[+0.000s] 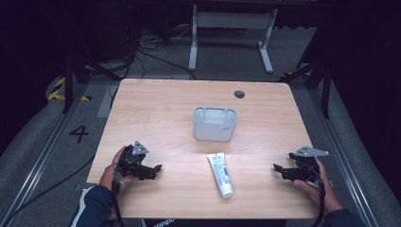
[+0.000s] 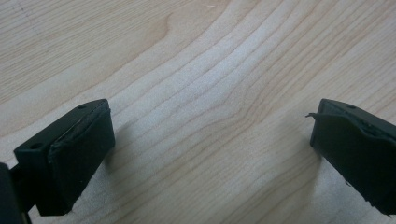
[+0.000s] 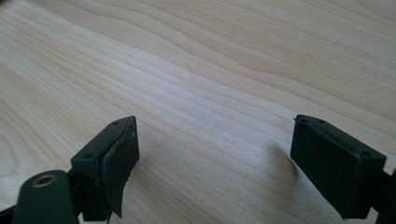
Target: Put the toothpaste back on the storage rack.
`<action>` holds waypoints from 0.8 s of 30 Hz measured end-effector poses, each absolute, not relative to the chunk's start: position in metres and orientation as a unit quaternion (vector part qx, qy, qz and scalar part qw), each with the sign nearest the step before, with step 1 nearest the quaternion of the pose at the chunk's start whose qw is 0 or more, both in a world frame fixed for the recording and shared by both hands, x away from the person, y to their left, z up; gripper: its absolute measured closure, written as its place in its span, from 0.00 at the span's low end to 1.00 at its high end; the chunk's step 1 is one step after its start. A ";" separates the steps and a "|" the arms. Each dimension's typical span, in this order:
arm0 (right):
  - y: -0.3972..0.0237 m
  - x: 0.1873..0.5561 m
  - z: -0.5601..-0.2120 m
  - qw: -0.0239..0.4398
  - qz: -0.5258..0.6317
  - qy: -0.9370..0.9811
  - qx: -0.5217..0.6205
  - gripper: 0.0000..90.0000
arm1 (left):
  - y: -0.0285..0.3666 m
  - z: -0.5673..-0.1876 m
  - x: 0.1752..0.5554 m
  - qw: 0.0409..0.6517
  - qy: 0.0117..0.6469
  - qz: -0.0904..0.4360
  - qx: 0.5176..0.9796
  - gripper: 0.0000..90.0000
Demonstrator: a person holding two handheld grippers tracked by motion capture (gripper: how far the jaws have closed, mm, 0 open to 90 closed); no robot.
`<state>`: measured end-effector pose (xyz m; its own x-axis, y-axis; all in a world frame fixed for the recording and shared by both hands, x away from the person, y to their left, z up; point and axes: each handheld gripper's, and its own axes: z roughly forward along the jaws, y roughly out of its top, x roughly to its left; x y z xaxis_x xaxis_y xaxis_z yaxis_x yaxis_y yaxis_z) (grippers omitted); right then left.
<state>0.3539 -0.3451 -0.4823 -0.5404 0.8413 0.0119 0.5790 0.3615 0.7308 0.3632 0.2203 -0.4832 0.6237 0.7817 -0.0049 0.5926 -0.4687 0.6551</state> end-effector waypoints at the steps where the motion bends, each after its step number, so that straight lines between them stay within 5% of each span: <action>1: -0.345 0.353 -0.481 0.184 0.352 0.808 0.436 0.18 | 0.220 -0.483 0.363 0.317 0.411 0.146 0.842 0.00; 24: -0.291 0.335 -0.444 0.166 0.382 0.828 0.375 0.22 | 0.222 -0.483 0.365 0.318 0.394 0.142 0.850 0.00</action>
<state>0.3350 -0.2909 -0.4444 -0.6636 0.7480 0.0113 0.4942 0.4269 0.7573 0.3654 0.2218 -0.4832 0.6491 0.7607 -0.0104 0.5803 -0.4863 0.6533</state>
